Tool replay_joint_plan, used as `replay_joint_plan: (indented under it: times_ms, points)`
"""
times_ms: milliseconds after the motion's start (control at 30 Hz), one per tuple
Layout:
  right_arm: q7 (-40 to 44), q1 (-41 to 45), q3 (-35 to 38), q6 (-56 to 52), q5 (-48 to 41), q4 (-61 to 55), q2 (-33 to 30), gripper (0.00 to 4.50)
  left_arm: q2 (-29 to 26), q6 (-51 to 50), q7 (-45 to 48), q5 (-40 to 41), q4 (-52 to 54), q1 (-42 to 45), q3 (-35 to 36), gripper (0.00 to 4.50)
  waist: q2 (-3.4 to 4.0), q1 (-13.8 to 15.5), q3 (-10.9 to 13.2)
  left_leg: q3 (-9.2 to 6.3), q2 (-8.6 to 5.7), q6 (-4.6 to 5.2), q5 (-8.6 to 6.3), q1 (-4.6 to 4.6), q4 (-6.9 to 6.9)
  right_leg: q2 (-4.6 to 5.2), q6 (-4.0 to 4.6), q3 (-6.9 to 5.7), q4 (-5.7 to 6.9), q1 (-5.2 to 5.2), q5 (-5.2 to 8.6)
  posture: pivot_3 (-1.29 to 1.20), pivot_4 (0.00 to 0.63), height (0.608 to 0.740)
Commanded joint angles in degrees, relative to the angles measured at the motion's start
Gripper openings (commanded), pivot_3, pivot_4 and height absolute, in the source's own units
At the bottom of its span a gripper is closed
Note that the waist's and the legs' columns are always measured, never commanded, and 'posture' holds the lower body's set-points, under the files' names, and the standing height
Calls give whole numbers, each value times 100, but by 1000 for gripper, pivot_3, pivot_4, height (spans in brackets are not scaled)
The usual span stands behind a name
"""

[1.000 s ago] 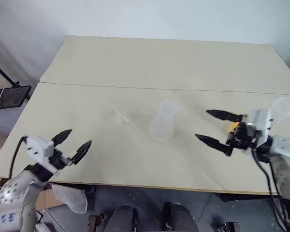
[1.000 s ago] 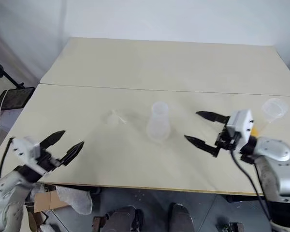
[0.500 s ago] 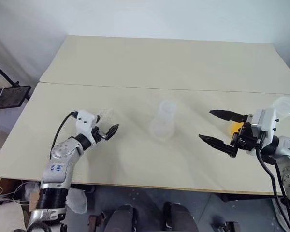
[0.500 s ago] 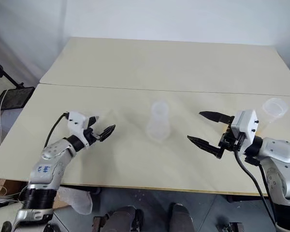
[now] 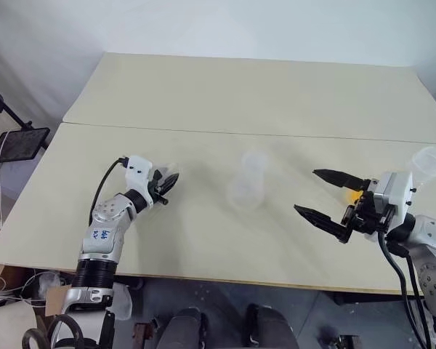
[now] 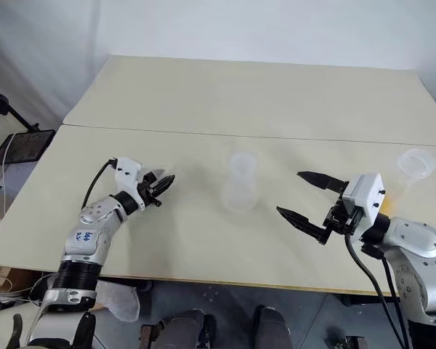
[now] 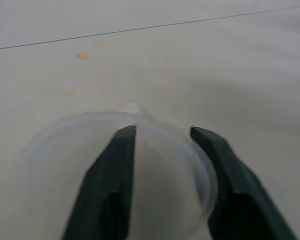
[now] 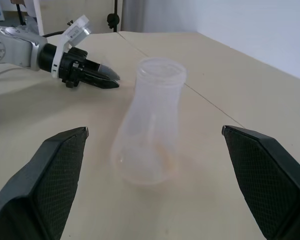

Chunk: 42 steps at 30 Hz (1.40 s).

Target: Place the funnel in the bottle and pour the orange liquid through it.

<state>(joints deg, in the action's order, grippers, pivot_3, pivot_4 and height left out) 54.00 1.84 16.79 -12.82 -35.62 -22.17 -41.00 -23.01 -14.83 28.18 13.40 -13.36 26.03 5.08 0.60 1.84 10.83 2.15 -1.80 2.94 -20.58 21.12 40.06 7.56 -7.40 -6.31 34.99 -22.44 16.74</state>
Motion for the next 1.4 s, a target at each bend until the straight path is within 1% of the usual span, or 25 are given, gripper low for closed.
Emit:
replay_joint_plan:
  times_ms: [33, 67, 100, 200, 300, 333, 433, 567, 667, 733, 800, 933, 1000, 1100, 1200, 1400]
  points:
    - [-52, -39, 246, 110, -69, -233, -5, 4500, -152, -76, 240, 66, 347, -63, 26, 432, 0, -7, 0, 1, 0, 0, 0, 0, 0, 0, 0, 0, 0, 0, 0, 0, 150, 740]
    - [-67, -48, 246, 115, -63, -240, -3, 4500, -185, -84, 290, 90, 381, -56, 47, 106, 0, -7, 0, 1, 0, 0, 0, 0, 0, 0, 0, 1, -1, 0, 0, 0, 150, 740]
    - [-81, -66, 253, 127, -51, -250, -4, 4500, -233, -126, 360, 112, 454, -38, 52, 12, 0, -9, 0, 1, 0, 0, 0, 0, 0, 1, 0, 1, 0, 1, 0, 0, 150, 740]
    - [-113, -143, 294, 152, -27, -282, -2, 4500, -374, -67, 744, 231, 642, 115, 48, 12, 0, -12, 0, 0, 0, 0, 0, 1, 0, 0, 0, 2, -1, 0, 0, 0, 150, 740]
    - [-135, -225, 336, 157, -11, -327, 1, 4500, -577, 131, 1429, 371, 729, 552, -53, 12, -4, -2, 2, -1, 0, 0, 0, 4, 0, 1, 0, 2, -2, 0, 0, 0, 150, 740]
    - [-141, -248, 348, 164, 0, -333, 1, 4500, -655, 214, 1637, 354, 707, 749, -119, 12, -4, 1, 2, -3, 0, 0, 0, 6, 2, 1, 0, 1, -3, 0, 0, 0, 150, 740]
    - [-189, -361, 434, 183, 28, -364, 2, 4500, -883, 557, 2554, 271, 542, 1780, -498, 12, -8, 36, 5, -2, -1, 2, 2, 9, 4, -2, 0, -4, -4, 0, 0, 0, 150, 740]
    - [-249, -484, 532, 142, 0, -434, -8, 4500, -959, 773, 3623, 98, 171, 2916, -1097, 12, -7, 25, 4, 9, -8, 2, 2, 6, 0, -1, -3, -4, -8, 0, -1, 0, 150, 740]
    - [-258, -621, 583, 126, -13, -537, -14, 4500, -871, 1293, 4009, -268, -236, 3668, -1485, 12, -6, 17, 5, 11, -8, 3, 2, 8, -4, -4, -5, -9, -10, -1, -1, 0, 150, 740]
    - [-315, -667, 608, 123, -7, -595, 5, 4500, -834, 1604, 4169, -508, -439, 3989, -1699, 12, -7, 17, 5, 12, -5, 5, 3, 11, -2, -9, -6, -12, -13, -1, -1, 0, 150, 740]
    - [-417, -723, 657, 116, -18, -681, 46, 4500, -720, 1761, 4447, -566, -535, 4267, -1880, 12, -7, 6, 5, 14, -4, 5, 4, 11, -2, -9, -6, -11, -12, -2, -1, 0, 150, 740]
    - [-555, -813, 641, 126, -8, -818, 114, 4500, -571, 2024, 4441, -870, -827, 4471, -2040, 12, -7, -11, 6, 13, -4, 7, 4, 12, -2, -8, -6, -9, -13, -2, -1, 0, 150, 740]
    - [-657, -884, 637, 149, 8, -910, 197, 4500, -494, 1929, 4594, -880, -834, 4441, -2140, 12, -8, -17, 6, 13, -3, 7, 4, 10, -3, -8, -6, -9, -11, -2, -1, 0, 150, 740]
    - [-741, -956, 640, 170, 32, -984, 249, 4500, -546, 1960, 4917, -998, -781, 4390, -2325, 12, -8, -21, 6, 12, -3, 9, 5, 14, 0, -8, -6, -10, -12, -2, -1, 0, 150, 740]
    - [-805, -981, 624, 170, 45, -1032, 279, 4500, -588, 1973, 5050, -1124, -811, 4389, -2439, 12, -8, -19, 6, 11, -4, 9, 6, 14, 0, -8, -7, -8, -12, -2, -1, 0, 150, 740]
    - [-881, -1000, 540, 196, 105, -1065, 356, 4500, -323, 2074, 4964, -1271, -1006, 4492, -2491, 12, -9, -10, 6, 8, -5, 11, 6, 14, 1, -6, -7, -8, -11, -1, -1, 0, 150, 740]
